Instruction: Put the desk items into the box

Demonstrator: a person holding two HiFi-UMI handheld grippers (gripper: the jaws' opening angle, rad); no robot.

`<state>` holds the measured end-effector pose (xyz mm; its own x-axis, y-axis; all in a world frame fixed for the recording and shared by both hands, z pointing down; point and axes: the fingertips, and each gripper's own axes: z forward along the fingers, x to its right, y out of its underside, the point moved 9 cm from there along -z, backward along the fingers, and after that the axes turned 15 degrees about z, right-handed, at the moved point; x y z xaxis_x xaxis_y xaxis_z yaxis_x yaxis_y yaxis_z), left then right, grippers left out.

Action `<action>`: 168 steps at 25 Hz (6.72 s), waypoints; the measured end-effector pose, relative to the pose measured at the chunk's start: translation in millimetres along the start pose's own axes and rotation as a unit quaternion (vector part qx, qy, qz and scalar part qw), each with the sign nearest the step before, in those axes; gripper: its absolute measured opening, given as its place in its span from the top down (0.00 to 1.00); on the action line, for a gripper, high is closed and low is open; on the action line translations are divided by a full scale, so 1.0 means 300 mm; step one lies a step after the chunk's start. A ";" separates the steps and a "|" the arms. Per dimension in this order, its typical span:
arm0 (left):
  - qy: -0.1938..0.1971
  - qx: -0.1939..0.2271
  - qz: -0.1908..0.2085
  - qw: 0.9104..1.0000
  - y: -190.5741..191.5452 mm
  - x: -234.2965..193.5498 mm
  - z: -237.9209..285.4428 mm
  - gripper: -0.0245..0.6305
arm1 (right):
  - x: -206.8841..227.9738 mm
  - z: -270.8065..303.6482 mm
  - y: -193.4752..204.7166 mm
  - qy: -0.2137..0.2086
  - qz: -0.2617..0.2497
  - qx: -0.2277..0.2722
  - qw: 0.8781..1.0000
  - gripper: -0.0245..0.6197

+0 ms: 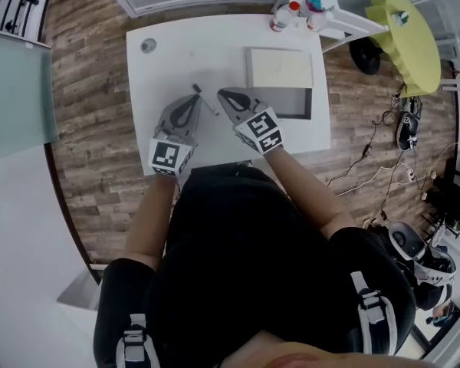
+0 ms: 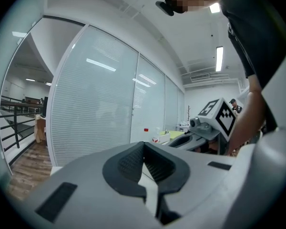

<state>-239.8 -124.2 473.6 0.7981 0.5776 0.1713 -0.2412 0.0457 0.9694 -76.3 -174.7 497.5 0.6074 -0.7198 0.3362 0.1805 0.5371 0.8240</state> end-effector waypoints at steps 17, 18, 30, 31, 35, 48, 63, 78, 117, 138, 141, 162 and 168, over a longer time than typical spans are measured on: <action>-0.001 -0.020 -0.023 1.000 0.297 -0.127 0.046 0.94 | 0.053 0.298 0.290 0.037 0.060 -0.086 0.994 0.93; -0.002 -0.021 -0.023 1.000 0.308 -0.128 0.053 0.94 | 0.053 0.314 0.304 0.035 0.061 -0.084 0.994 0.93; 0.007 -0.040 -0.030 0.999 0.443 -0.121 0.123 0.94 | 0.114 0.441 0.444 0.059 0.058 -0.123 0.989 0.82; 0.007 -0.042 -0.032 0.999 0.453 -0.119 0.124 0.94 | 0.118 0.446 0.449 0.060 0.059 -0.126 0.989 0.81; 0.003 -0.050 -0.037 0.998 0.483 -0.127 0.130 0.94 | 0.124 0.471 0.474 0.060 0.053 -0.138 0.987 0.80; -0.006 -0.056 -0.037 0.998 0.510 -0.132 0.131 0.94 | 0.110 0.495 0.521 0.093 0.012 -0.171 0.981 0.84; 0.014 -0.039 -0.019 0.999 0.339 -0.109 0.084 0.94 | 0.054 0.327 0.353 0.089 0.001 -0.127 0.988 0.85; -0.006 -0.014 0.005 1.000 0.138 0.037 0.163 0.94 | 0.125 0.064 0.231 0.054 0.005 -0.059 0.997 0.85; -0.058 -0.036 -0.039 0.997 0.096 0.470 0.454 0.94 | 0.522 -0.307 0.389 0.021 -0.039 -0.095 0.994 0.85; -0.109 -0.070 -0.074 0.989 0.221 0.547 0.463 0.94 | 0.596 -0.211 0.504 -0.022 -0.066 -0.152 0.986 0.85; -0.110 -0.071 -0.078 0.988 0.230 0.550 0.460 0.94 | 0.600 -0.202 0.515 -0.019 -0.064 -0.156 0.986 0.85; -0.100 -0.064 -0.061 0.991 0.187 0.532 0.436 0.94 | 0.557 -0.250 0.457 -0.019 -0.047 -0.118 0.992 0.81; -0.103 -0.060 -0.050 0.992 0.145 0.547 0.409 0.94 | 0.528 -0.314 0.406 -0.022 -0.040 -0.089 0.995 0.82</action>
<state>-51.7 -127.3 565.4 0.9140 0.3875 0.1205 -0.2099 0.1973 0.9576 114.8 -181.8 608.3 0.5510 -0.7805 0.2953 0.3646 0.5435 0.7561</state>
